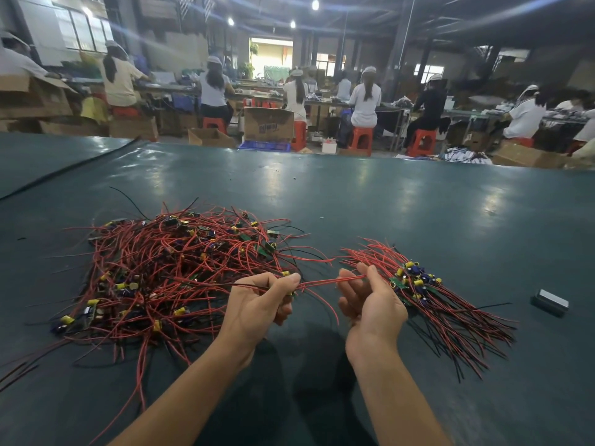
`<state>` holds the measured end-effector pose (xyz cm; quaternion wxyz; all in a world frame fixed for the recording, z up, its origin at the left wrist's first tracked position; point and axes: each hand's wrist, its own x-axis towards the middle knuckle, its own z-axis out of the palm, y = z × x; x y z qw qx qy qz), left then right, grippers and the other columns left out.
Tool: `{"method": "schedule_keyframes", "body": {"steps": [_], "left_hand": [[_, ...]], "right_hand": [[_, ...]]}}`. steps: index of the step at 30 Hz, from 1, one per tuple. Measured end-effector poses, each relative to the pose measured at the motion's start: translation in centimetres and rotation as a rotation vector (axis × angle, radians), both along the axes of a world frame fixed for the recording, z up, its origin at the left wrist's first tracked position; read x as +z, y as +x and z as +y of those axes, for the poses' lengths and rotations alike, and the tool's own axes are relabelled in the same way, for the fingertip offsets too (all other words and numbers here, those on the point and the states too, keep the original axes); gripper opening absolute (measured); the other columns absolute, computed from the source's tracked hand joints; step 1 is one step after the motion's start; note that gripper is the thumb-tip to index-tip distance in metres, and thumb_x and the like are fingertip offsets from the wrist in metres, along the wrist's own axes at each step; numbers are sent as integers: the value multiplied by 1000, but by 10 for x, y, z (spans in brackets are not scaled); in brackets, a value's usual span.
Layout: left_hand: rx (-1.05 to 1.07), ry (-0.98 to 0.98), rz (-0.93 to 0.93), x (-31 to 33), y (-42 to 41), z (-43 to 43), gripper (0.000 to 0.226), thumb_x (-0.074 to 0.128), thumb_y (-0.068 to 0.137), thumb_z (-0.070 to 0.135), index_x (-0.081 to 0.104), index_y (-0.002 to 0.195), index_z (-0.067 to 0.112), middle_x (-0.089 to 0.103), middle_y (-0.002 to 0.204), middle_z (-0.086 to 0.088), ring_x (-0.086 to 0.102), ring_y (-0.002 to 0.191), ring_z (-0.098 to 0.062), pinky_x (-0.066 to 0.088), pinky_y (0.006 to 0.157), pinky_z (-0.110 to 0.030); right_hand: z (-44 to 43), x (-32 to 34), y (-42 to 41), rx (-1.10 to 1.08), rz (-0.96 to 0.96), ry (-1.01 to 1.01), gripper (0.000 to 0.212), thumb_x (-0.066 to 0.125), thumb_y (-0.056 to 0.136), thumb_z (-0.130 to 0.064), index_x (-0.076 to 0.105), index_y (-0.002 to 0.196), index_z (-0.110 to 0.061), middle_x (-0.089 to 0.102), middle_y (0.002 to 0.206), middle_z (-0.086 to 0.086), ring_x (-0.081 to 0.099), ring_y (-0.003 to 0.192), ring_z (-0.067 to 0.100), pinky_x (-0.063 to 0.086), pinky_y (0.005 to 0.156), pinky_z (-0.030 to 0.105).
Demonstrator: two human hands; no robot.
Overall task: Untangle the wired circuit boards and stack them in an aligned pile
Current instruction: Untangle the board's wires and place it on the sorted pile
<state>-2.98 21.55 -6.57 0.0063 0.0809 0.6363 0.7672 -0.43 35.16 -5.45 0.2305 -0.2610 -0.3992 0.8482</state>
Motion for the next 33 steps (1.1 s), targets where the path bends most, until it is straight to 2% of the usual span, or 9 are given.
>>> {"method": "schedule_keyframes", "body": {"steps": [4, 8, 12, 16, 19, 22, 25, 29, 33], "left_hand": [[-59, 26, -97, 3, 2, -2, 35, 78, 69, 36, 55, 49, 16, 53, 50, -3, 50, 43, -12, 40, 42, -19], [-194, 38, -264, 4, 2, -5, 36, 79, 54, 52, 69, 55, 18, 64, 63, -4, 55, 48, -11, 46, 47, -21], [-191, 65, -298, 2, 1, -6, 39, 80, 55, 52, 75, 69, 16, 72, 77, -6, 59, 54, -9, 47, 50, -21], [-139, 69, -260, 1, 1, -6, 42, 78, 57, 54, 78, 75, 16, 75, 84, -9, 61, 57, -10, 47, 51, -20], [-110, 35, -214, 0, 2, -5, 44, 78, 61, 52, 79, 82, 13, 76, 87, -11, 67, 63, -14, 51, 54, -22], [-120, 8, -180, 1, 3, -4, 35, 75, 71, 42, 79, 85, 11, 76, 85, -12, 72, 68, -17, 52, 55, -19], [-112, 17, -155, 0, 3, -4, 35, 78, 67, 40, 78, 77, 7, 74, 74, -12, 68, 57, -15, 50, 50, -18], [-111, 43, -138, -2, 2, -3, 30, 80, 61, 39, 73, 64, 9, 69, 66, -14, 63, 54, -18, 51, 52, -23], [-49, 10, -98, -3, -1, -1, 29, 74, 77, 29, 68, 52, 17, 56, 52, -4, 50, 45, -10, 39, 43, -17]], "right_hand": [[3, -1, -1, -17, -27, -18, 21, 55, 97, -23, 68, 86, -13, 73, 63, 4, 68, 49, 13, 42, 39, 15], [8, -2, -2, -59, -17, 18, 23, 54, 99, -29, 66, 82, -19, 74, 65, 2, 68, 50, 11, 41, 39, 14], [8, -2, -1, -48, 17, 86, 24, 58, 98, -36, 67, 83, -20, 76, 74, 3, 70, 56, 12, 43, 39, 17], [-3, -2, 0, 150, 4, 215, 21, 73, 87, -37, 75, 80, -18, 77, 81, -2, 70, 65, 8, 46, 42, 20], [-22, -7, 3, 283, -23, 355, 14, 76, 84, -34, 79, 71, -28, 74, 71, -7, 63, 60, 0, 48, 46, 21], [-36, -12, 4, 324, 17, 394, 19, 72, 88, -24, 80, 71, -26, 76, 72, 0, 70, 66, 10, 57, 60, 28], [-36, -13, 2, 303, -12, 367, 21, 74, 86, -21, 79, 66, -24, 76, 74, 4, 71, 71, 18, 58, 72, 38], [-34, -14, -2, 288, -61, 336, 24, 77, 83, -22, 77, 60, -24, 70, 62, 0, 63, 62, 15, 54, 63, 35], [-18, -9, -8, 201, -97, 180, 26, 80, 80, -17, 69, 57, -15, 48, 46, -6, 41, 39, 7, 35, 41, 18]]}}
